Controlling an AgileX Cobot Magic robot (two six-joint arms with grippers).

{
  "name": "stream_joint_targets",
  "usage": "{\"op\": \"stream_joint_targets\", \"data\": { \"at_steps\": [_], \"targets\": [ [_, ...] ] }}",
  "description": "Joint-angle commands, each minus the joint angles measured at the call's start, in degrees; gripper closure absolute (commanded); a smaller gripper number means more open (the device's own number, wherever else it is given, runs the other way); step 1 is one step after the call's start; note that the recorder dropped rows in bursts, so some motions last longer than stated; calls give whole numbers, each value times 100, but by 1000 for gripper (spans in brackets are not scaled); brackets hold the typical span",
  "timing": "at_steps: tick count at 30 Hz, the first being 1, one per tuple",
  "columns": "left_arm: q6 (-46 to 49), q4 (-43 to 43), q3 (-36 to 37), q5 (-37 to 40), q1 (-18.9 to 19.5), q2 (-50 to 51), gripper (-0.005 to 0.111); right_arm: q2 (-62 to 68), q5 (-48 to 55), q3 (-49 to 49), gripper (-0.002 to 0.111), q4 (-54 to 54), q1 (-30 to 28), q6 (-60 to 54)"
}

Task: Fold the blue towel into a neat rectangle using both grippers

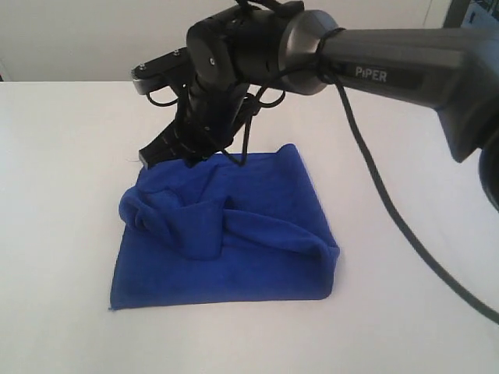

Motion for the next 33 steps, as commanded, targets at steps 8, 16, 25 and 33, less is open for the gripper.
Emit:
{"op": "stream_joint_targets", "data": {
  "at_steps": [8, 16, 25, 33],
  "targets": [
    [24, -11, 31, 33, 7, -42, 107, -53, 383, 5, 85, -8, -459, -429],
    [24, -11, 31, 33, 7, -42, 107, 51, 775, 65, 94, -8, -935, -1044],
    [24, -11, 31, 33, 7, -42, 107, 170, 735, 340, 102, -8, -1032, -1151],
    [24, -11, 31, 33, 7, -42, 107, 179, 725, 340, 102, -8, -1032, -1151]
  ]
}}
